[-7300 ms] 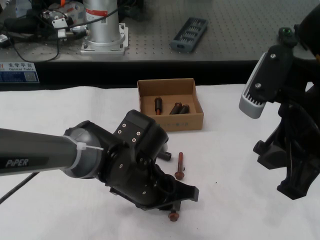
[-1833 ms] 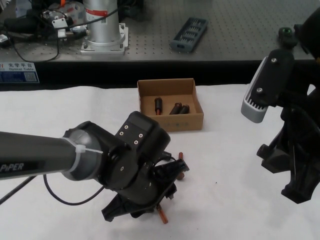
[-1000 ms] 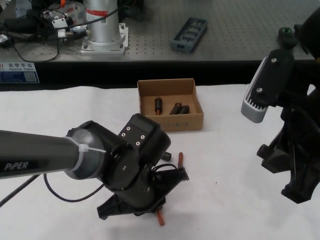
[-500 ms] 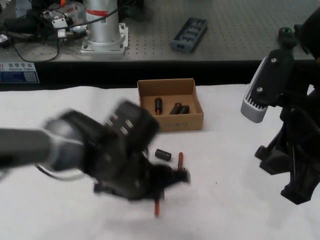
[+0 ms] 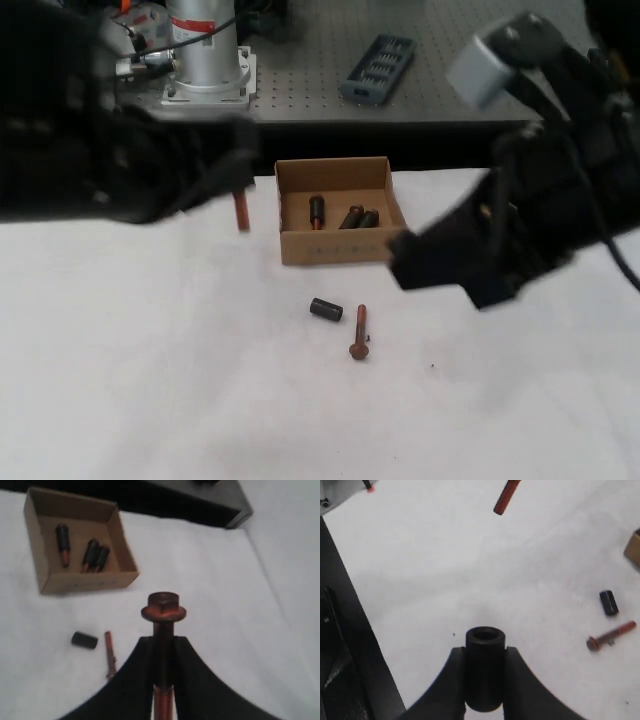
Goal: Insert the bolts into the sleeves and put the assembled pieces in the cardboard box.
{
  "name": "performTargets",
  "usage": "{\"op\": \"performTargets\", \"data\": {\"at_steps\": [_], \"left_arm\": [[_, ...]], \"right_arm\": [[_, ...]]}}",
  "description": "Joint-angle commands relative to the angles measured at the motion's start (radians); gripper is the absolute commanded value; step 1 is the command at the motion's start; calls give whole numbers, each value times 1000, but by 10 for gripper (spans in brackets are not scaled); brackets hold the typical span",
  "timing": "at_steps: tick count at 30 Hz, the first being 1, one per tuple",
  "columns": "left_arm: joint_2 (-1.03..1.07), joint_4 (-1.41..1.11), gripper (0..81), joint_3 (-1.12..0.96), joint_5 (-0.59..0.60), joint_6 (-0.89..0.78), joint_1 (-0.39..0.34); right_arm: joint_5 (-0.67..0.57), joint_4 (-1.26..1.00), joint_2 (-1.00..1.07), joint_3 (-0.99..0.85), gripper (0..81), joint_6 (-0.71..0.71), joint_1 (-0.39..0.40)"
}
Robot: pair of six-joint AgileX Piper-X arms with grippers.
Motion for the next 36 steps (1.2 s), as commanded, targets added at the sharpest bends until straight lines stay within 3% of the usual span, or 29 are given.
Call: {"op": "performTargets", "data": {"at_steps": [1,9,16,36], "left_arm": [[-96,-139,53,71,147,11,46],[-175,-521,53,251,400,-162,132],[-175,-764,53,322,417,-309,139],[-175,-752,53,326,420,-318,139]], "right_arm": [[-38,-66,20,-2,29,22,8],[-61,-180,99,-2,29,24,125],[-81,-254,120,-2,29,91,178],[28,-376,120,-2,29,136,176]]}}
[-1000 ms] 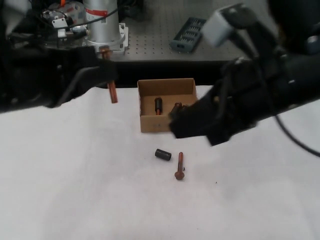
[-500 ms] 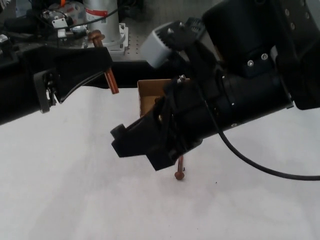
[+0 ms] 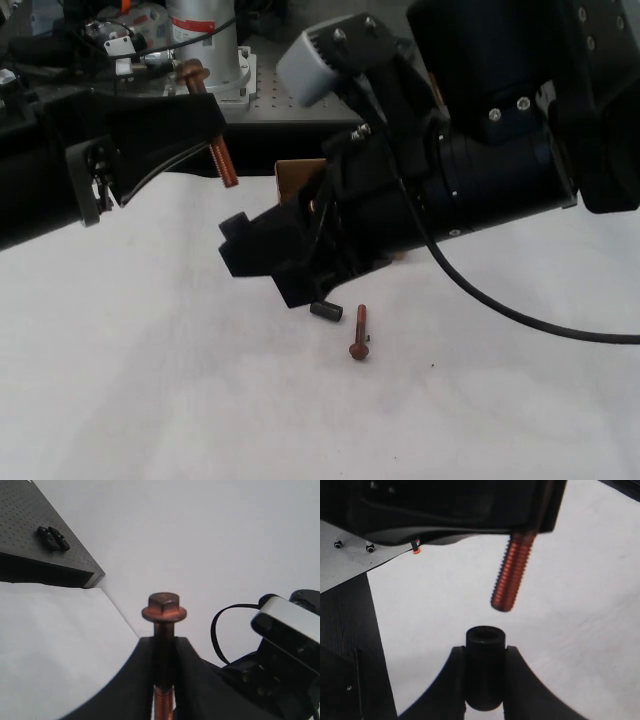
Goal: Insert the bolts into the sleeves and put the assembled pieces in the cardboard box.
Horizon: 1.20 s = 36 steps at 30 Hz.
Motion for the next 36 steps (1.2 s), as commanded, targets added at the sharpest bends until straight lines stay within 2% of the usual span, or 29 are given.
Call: {"op": "performTargets", "data": {"at_steps": [1,5,23,36], "left_arm": [[-13,-16,53,-3,16,-12,3],[-13,-11,53,-3,16,-8,3],[-13,56,53,-3,16,18,3],[-13,56,53,-3,16,18,3]], "right_arm": [[3,-27,-4,-2,29,1,2],[37,-27,-4,-2,29,1,2],[38,-41,-6,-2,29,1,2],[83,-78,-6,-4,29,10,2]]}}
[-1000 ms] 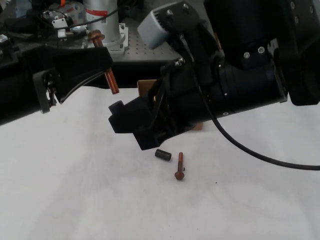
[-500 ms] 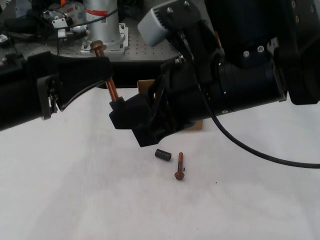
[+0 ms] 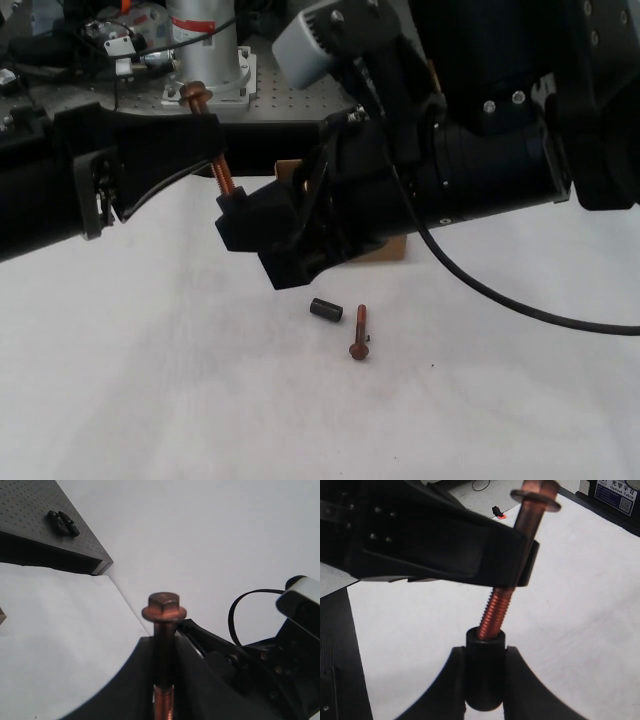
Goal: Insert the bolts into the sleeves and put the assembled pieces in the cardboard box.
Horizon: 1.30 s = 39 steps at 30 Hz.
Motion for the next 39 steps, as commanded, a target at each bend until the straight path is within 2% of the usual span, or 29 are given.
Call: {"op": "performTargets", "data": {"at_steps": [1,12,24,39], "left_arm": [[-13,-13,53,-3,8,13,3],[-13,78,53,-3,10,72,3],[-13,91,53,-3,10,81,3],[-13,124,53,-3,10,95,3]], "right_arm": [[21,-31,-6,-5,29,8,0],[59,-31,-6,-5,29,8,-4],[57,-31,-6,-5,29,8,-69],[-200,-31,-6,-5,29,-31,-71]]}}
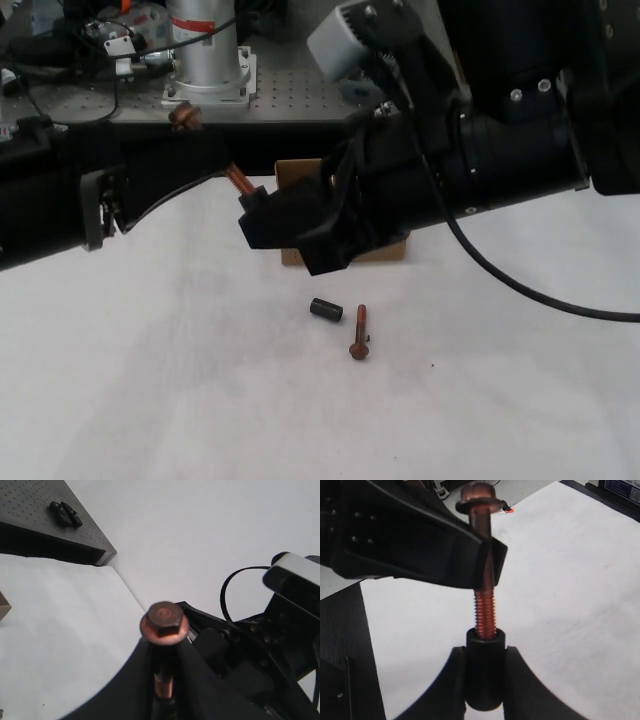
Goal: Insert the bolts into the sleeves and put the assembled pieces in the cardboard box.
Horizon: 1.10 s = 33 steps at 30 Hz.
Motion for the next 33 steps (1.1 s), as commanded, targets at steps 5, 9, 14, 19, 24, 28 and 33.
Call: {"op": "performTargets", "data": {"at_steps": [5,9,14,19,24,28,33], "left_arm": [[-2,121,53,-3,3,61,3],[-2,134,8,-3,47,109,3],[-2,132,6,-3,51,109,3],[-2,132,6,-3,51,109,3],[-2,132,6,-3,77,109,3],[-2,132,6,-3,108,109,3],[-2,132,6,-3,120,109,3]], "right_arm": [[-102,-31,-9,-14,29,-12,-7],[-122,28,-9,-14,29,-69,-7],[-122,122,-9,-14,29,-135,-7],[-125,152,-9,-14,29,-168,-5],[-125,155,-9,-25,29,-170,-5],[-148,152,-9,-30,29,-170,-5],[-143,142,-9,-30,29,-170,-5]]}}
